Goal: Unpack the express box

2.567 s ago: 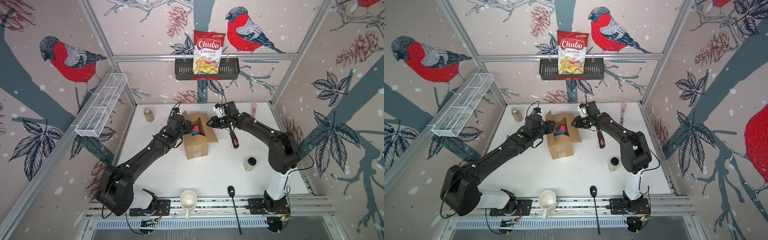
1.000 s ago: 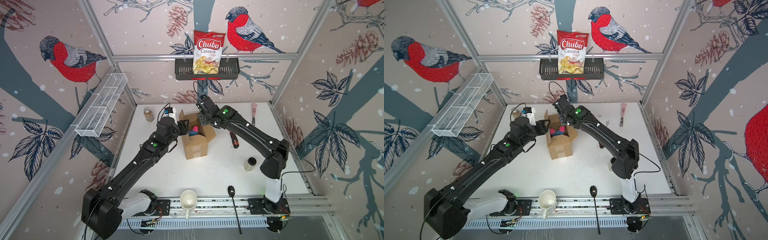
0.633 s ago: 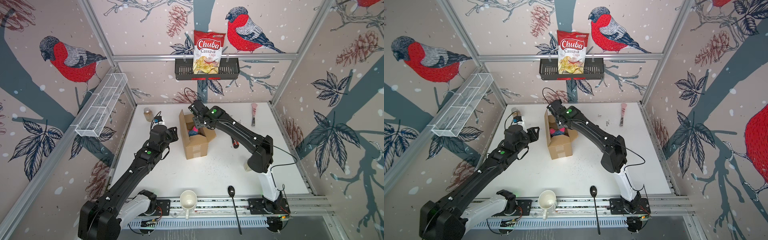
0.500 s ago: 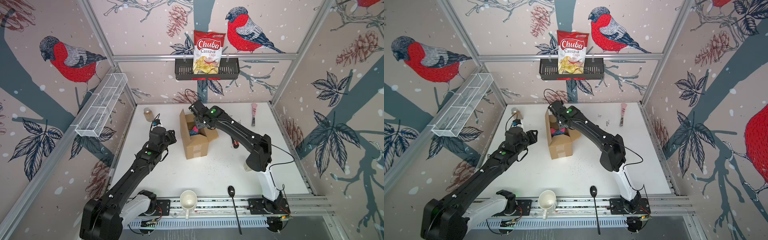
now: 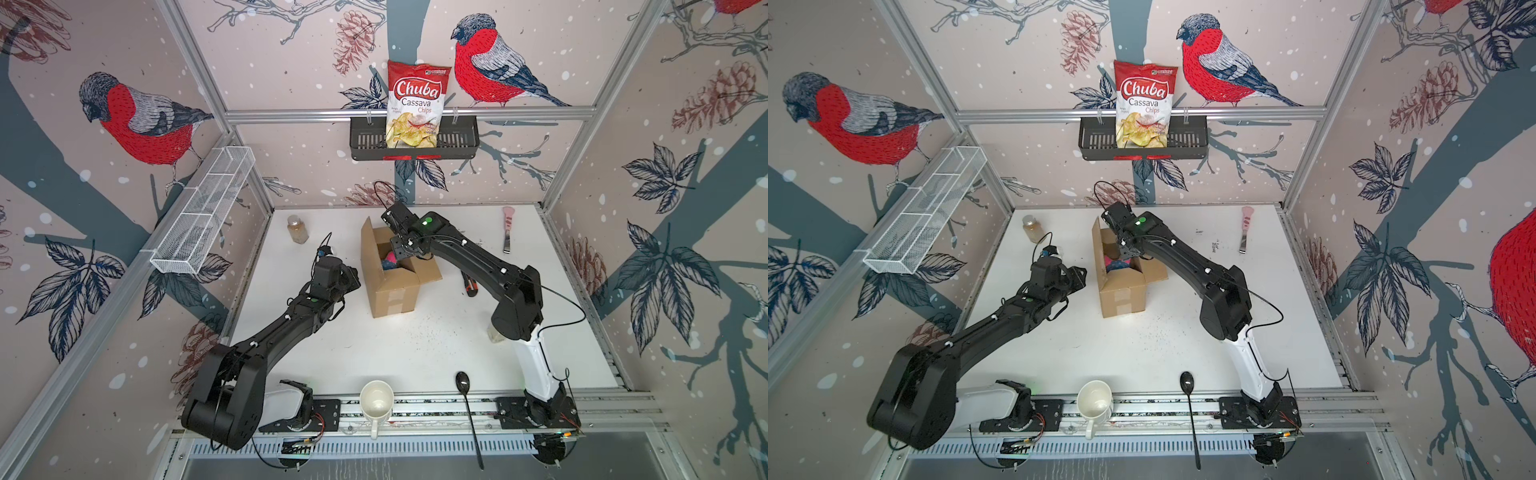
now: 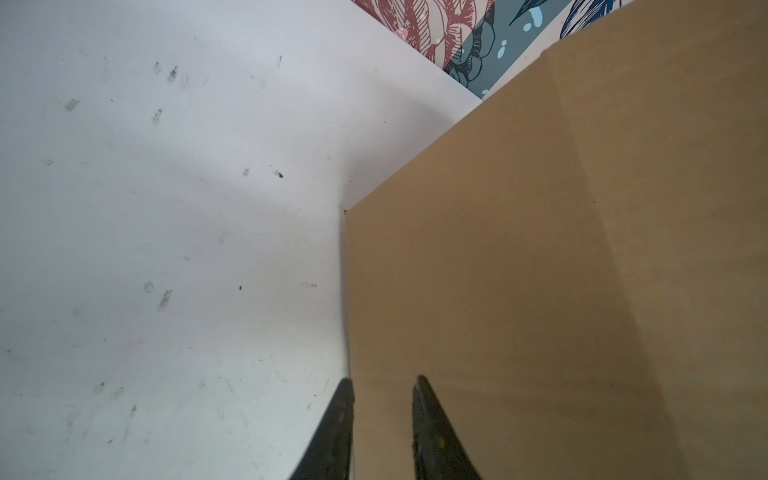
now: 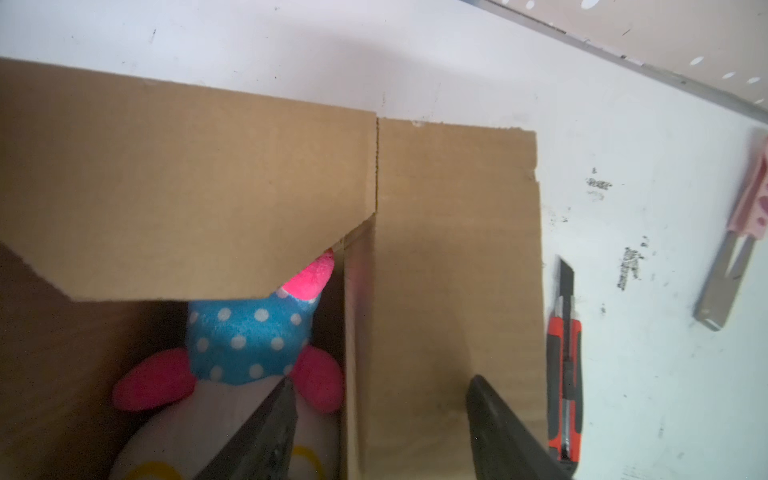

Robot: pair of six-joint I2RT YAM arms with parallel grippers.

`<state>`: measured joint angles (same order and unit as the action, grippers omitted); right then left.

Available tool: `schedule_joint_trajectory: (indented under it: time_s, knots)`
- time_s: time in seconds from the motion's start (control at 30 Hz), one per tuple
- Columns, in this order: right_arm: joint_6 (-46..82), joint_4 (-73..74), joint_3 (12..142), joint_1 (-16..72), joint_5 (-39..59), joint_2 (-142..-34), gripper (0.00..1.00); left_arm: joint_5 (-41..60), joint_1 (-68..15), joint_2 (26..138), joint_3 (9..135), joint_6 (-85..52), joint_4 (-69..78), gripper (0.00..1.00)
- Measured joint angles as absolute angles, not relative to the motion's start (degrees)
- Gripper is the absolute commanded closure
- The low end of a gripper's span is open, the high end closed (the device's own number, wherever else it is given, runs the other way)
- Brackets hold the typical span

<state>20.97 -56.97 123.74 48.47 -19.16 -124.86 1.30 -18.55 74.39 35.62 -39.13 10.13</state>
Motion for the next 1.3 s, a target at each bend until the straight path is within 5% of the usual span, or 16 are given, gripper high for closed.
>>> schedule_joint_trajectory:
  time_s: [0.7,1.03,1.3]
  knots:
    - [22.31,-48.6,117.27,46.74,-10.17,-123.59,0.71,0.97,-20.67,87.33,35.66,-41.8,18.87,0.78]
    - [22.41,-47.81,115.94,46.72,-9.69,-123.7,0.99,1.02,-21.76,89.32,37.21,-42.06,19.07,0.78]
    - [21.52,-48.12,115.9,46.57,-10.52,-123.7,0.99,0.82,-22.22,89.56,38.13,-42.13,18.57,0.77]
